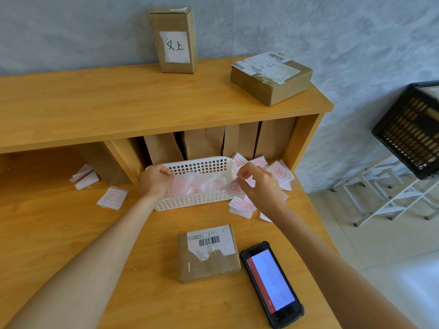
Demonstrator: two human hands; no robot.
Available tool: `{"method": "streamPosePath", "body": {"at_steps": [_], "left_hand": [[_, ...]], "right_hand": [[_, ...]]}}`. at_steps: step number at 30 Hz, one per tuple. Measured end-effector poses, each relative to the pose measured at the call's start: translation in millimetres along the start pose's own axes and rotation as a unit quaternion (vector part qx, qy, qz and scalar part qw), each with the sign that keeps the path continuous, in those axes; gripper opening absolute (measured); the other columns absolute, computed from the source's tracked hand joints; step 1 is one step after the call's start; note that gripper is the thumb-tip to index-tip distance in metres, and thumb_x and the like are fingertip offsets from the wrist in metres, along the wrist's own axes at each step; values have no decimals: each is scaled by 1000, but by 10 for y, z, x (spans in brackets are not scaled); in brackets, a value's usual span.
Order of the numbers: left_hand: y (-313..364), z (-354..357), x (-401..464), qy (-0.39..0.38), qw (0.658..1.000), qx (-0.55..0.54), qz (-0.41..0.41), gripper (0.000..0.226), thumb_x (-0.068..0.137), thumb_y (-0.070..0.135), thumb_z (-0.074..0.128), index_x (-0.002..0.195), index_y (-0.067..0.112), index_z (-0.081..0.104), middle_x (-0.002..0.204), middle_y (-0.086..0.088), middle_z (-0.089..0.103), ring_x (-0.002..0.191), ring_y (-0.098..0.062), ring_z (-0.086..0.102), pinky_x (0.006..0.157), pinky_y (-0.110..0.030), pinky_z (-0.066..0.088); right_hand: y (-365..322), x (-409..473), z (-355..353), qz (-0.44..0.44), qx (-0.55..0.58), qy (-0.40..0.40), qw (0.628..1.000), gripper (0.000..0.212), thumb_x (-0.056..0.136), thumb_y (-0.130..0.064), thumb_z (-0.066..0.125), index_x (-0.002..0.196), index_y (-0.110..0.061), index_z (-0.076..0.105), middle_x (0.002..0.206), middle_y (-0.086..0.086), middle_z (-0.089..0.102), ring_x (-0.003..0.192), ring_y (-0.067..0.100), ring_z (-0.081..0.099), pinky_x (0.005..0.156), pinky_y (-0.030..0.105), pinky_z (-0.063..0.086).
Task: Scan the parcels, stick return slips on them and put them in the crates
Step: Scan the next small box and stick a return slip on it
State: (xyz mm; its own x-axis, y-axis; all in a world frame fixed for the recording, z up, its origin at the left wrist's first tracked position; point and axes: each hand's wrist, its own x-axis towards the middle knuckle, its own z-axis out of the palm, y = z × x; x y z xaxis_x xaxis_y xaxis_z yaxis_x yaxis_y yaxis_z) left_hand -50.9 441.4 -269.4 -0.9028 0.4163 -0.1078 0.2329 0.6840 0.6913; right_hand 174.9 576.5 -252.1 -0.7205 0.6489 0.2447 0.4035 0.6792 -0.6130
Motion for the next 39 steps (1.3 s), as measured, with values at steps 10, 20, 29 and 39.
{"method": "streamPosePath", "body": {"at_steps": [10, 20, 29, 39], "left_hand": [[224, 18, -295, -64, 987, -42, 139, 6, 88, 10, 66, 85, 15, 64, 84, 5, 64, 80, -10, 59, 65, -13, 40], [281, 94, -997, -275, 941, -193, 44, 12, 84, 16, 74, 87, 5, 69, 70, -3, 68, 64, -12, 64, 66, -25, 57], [-36, -93, -1345, -252, 932, -260, -30, 7, 87, 2, 63, 83, 0, 69, 71, -7, 67, 62, -12, 62, 60, -21, 53], [-363, -94, -1662, -199, 969, -144, -18, 21, 86, 19, 69, 66, 14, 68, 50, 11, 60, 44, 1, 50, 51, -18, 39]], "right_hand": [[-93, 65, 7, 25, 39, -125, 991, 28, 98, -6, 48, 119, -17, 63, 125, 1, 59, 95, 4, 50, 58, 4, 43], [-223, -84, 82, 45, 132, -148, 979, 34, 91, -9, 63, 123, -22, 62, 99, -1, 70, 95, 10, 60, 73, 4, 41], [-264, -445, 78, 122, 136, -138, 974, 12, 87, -25, 71, 84, -15, 65, 82, -3, 69, 78, 16, 66, 68, 28, 53], [-323, -952, 225, 206, 88, -245, 943, 31, 91, -27, 65, 80, 2, 63, 78, -3, 70, 59, 9, 61, 50, 17, 44]]}}
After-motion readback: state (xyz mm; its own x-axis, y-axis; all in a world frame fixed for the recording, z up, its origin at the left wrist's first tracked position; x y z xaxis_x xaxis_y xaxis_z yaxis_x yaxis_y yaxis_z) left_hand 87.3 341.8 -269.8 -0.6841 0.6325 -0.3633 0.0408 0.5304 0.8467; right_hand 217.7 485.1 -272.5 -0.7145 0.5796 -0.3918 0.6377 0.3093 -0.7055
